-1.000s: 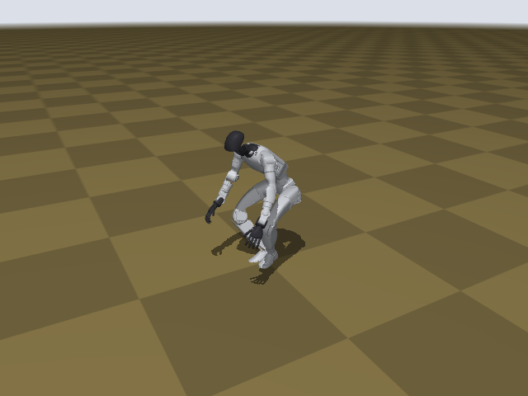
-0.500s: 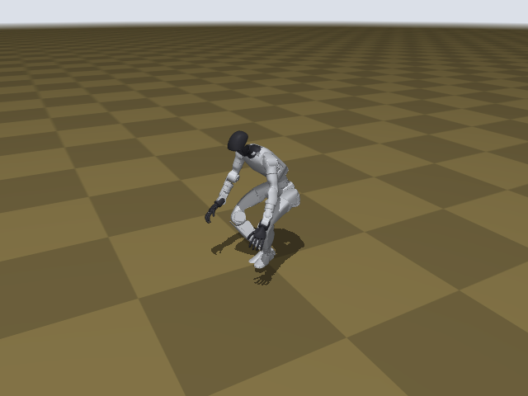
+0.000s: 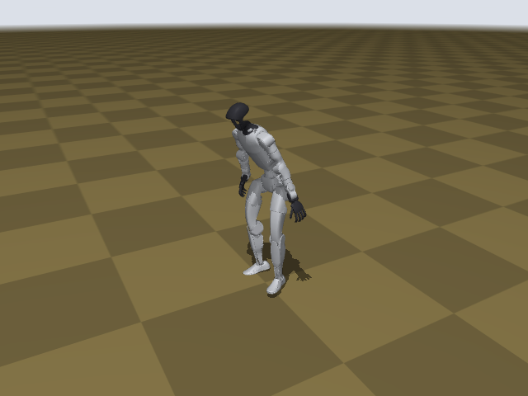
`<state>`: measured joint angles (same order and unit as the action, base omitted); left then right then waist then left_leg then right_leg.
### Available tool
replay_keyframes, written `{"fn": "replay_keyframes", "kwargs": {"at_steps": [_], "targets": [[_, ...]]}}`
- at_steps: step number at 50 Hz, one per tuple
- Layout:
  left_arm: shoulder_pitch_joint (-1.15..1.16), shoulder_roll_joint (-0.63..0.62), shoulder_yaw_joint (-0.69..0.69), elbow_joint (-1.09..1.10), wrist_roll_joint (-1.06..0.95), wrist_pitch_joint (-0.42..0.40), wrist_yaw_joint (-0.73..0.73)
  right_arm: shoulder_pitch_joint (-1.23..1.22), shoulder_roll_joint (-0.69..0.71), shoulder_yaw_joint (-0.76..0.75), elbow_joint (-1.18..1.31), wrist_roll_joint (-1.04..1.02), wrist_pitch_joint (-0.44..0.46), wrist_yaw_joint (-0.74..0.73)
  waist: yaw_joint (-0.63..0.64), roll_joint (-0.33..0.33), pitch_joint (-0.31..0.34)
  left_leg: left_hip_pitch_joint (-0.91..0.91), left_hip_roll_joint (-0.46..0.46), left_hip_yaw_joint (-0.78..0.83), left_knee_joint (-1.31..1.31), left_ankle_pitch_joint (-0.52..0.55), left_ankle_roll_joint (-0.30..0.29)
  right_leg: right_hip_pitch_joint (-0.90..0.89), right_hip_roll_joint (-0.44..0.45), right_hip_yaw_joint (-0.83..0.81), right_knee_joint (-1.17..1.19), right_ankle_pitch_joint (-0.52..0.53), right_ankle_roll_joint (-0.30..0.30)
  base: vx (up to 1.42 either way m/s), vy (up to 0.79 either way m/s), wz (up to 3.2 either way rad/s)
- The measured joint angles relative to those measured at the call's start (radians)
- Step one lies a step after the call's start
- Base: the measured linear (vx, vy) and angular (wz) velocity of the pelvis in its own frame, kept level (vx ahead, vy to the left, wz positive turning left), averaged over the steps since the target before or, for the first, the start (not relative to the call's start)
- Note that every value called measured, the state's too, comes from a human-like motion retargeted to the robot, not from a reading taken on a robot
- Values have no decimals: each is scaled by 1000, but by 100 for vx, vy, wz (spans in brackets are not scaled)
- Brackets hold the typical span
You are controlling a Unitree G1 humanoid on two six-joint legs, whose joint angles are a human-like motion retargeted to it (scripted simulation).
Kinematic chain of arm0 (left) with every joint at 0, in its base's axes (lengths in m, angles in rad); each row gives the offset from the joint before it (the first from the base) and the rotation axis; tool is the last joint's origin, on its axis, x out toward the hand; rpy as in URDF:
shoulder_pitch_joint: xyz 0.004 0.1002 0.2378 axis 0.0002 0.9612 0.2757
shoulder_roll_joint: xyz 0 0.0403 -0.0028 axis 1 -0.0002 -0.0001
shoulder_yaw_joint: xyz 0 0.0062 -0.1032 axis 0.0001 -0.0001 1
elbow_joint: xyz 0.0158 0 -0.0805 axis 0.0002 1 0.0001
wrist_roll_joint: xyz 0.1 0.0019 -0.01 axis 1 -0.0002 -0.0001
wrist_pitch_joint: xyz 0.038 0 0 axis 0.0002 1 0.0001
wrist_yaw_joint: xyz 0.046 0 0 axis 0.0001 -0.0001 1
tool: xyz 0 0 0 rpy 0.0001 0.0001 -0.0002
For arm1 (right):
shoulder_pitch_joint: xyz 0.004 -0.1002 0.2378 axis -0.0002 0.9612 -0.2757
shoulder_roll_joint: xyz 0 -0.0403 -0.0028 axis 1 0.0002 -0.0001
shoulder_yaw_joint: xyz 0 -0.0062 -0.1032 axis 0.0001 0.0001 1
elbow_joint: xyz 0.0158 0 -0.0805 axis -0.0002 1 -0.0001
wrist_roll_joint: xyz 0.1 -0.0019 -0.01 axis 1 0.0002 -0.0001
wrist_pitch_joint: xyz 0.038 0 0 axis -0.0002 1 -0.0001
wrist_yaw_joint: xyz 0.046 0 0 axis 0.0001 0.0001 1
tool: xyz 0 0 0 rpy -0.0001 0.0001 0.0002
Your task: Upper body actions
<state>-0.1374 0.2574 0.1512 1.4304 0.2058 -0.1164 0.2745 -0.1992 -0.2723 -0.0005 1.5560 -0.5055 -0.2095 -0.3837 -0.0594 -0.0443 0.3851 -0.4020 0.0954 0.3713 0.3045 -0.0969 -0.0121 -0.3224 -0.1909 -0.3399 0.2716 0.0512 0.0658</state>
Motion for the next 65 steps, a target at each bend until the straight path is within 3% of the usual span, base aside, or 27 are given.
{"fn": "replay_keyframes", "kwargs": {"at_steps": [5, 10, 15, 21, 25, 30, 38, 43, 48, 52, 58, 65], "targets": [[198, -120, 165, 60, -25, 26, 36, 169, 15, -77, 97, -91, 137, 93, -56, -17, -113, 175, -55, 4, -188, 51, -19, 147, -26, -57, -123, 23, 14, 37, 9, 26], [316, -204, 312, 68, -70, 42, -1, 297, 20, -162, 76, -97, 165, 202, -89, -20, -225, 243, -76, 24, -256, 59, -32, 203, -45, -87, -162, 16, 30, 33, 8, 13], [343, -211, 340, 66, -112, 60, -51, 307, 35, -205, 56, -7, 179, 247, -94, -18, -266, 282, -72, 33, -255, 44, -39, 240, -43, -97, -171, 11, 33, 14, 6, -5], [283, -160, 280, 34, -86, 43, -83, 222, 62, -174, -37, 59, 161, 343, -87, -22, -280, 284, -59, 57, -228, 28, -44, 230, -53, -112, -145, 3, 37, 5, 2, -16], [198, -125, 211, 16, -81, 32, -90, 140, 73, -104, -98, 88, 128, 358, -100, -23, -260, 262, -53, 45, -200, 22, -42, 218, -57, -117, -124, -5, 38, -7, 0, 10], [1, -73, 99, -1, -85, 19, -100, -66, 79, 29, -101, 106, 117, 319, -93, -28, -186, 169, -24, 37, -87, -10, -41, 131, -70, -72, -18, -44, 42, -26, -2, -3], [-306, 13, -75, -113, -33, -37, -103, -381, 96, 125, -208, -33, 94, 380, -55, 4, -69, -201, 96, -23, 311, -142, -35, -184, -42, 18, 289, -160, 39, -35, -11, -12], [-528, 51, -151, -142, 98, -62, -106, -535, 60, 132, -301, -85, 32, 352, 15, 27, 29, -452, 165, -70, 602, -237, -21, -410, -18, 38, 540, -245, 15, -30, -19, -15], [-703, 81, -224, -187, 128, -73, -84, -663, 4, 154, -358, -51, -37, 262, 65, 50, 119, -687, 216, -96, 863, -319, 15, -649, 13, 34, 784, -308, -39, -24, -10, -21], [-794, 86, -249, -235, 146, -77, -61, -725, -20, 145, -383, 60, -106, 219, 85, 41, 135, -872, 218, -100, 1030, -361, 41, -847, 13, 26, 958, -346, -94, -10, -7, 0], [-893, 98, -267, -265, 137, -92, -26, -817, -72, 177, -377, 185, -185, 269, 99, 41, 135, -1139, 228, -100, 1281, -411, 101, -1093, 18, -26, 1211, -415, -187, -11, -2, -1], [-814, 105, -270, -227, 173, -94, 46, -781, -89, 322, -323, 104, -218, 171, 80, -53, 135, -1168, 267, 1, 1563, -507, 166, -1197, -20, 11, 1538, -523, -287, 0, 0, -8]]}}
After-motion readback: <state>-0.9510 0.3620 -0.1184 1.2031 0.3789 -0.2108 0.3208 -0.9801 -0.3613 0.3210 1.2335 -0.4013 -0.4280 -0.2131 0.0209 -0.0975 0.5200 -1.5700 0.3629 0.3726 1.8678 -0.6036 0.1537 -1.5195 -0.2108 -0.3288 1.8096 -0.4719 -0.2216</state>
